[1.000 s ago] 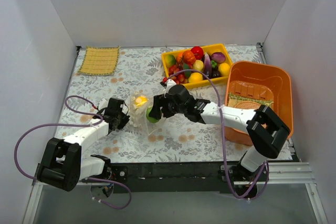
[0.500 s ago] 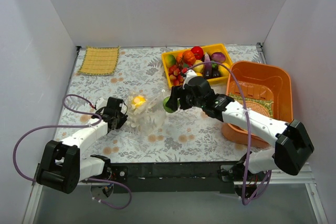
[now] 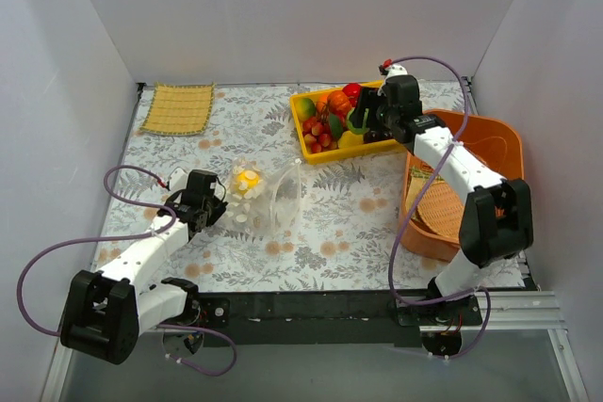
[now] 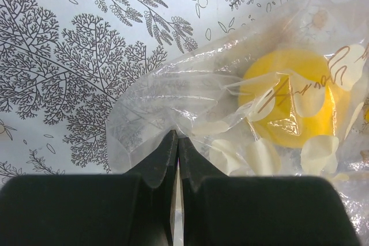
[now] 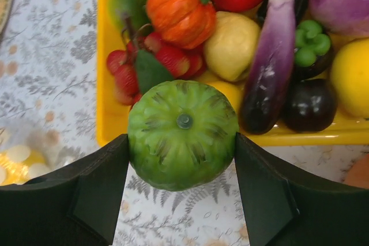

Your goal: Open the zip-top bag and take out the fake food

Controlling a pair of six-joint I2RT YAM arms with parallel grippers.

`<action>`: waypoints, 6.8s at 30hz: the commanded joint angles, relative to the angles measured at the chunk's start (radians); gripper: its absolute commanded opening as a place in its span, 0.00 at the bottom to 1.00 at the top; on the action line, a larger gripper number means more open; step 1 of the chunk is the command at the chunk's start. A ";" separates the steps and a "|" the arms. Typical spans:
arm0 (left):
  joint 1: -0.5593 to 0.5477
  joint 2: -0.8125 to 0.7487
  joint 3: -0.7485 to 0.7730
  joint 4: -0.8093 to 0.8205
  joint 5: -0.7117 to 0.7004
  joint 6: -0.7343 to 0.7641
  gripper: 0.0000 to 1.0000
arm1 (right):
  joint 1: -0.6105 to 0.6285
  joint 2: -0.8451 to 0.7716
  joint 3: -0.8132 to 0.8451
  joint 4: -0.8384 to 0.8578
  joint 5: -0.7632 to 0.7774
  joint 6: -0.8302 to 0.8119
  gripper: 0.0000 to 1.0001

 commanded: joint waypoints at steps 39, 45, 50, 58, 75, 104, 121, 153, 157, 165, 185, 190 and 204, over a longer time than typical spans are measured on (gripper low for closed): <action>0.006 -0.096 0.052 -0.028 0.040 0.044 0.00 | -0.037 0.357 0.386 -0.073 0.112 -0.090 0.91; 0.006 -0.114 0.055 -0.029 0.048 0.042 0.00 | -0.020 0.257 0.350 -0.140 0.105 -0.052 0.87; 0.006 -0.138 0.056 -0.051 0.060 0.042 0.07 | 0.066 0.026 0.074 -0.065 0.063 0.026 0.74; 0.006 -0.231 0.089 -0.141 0.063 0.031 0.49 | 0.277 -0.165 -0.328 0.210 -0.072 0.212 0.41; -0.011 0.229 0.332 0.133 0.151 0.085 0.23 | 0.397 0.077 -0.419 0.536 -0.214 0.511 0.20; -0.016 0.452 0.204 0.296 0.135 0.079 0.11 | 0.422 0.383 -0.194 0.651 -0.208 0.568 0.60; -0.054 0.487 0.158 0.334 0.167 0.099 0.00 | 0.428 0.435 -0.091 0.633 -0.172 0.496 0.80; -0.077 0.469 0.171 0.216 0.052 0.041 0.00 | 0.439 0.440 0.000 0.414 -0.116 0.335 0.31; -0.077 0.437 0.161 0.176 -0.006 0.019 0.00 | 0.428 0.369 -0.040 0.380 -0.113 0.309 0.31; -0.072 0.417 0.158 0.144 -0.055 0.019 0.00 | 0.428 0.291 -0.114 0.321 -0.142 0.269 0.31; -0.066 0.438 0.168 0.143 -0.060 0.028 0.00 | 0.391 0.024 -0.184 0.090 0.019 0.165 0.26; -0.066 0.434 0.171 0.143 -0.057 0.027 0.00 | 0.368 -0.039 -0.194 0.053 0.043 0.148 0.25; -0.066 0.417 0.171 0.141 -0.041 0.035 0.00 | 0.216 -0.133 -0.114 -0.050 0.069 0.068 0.25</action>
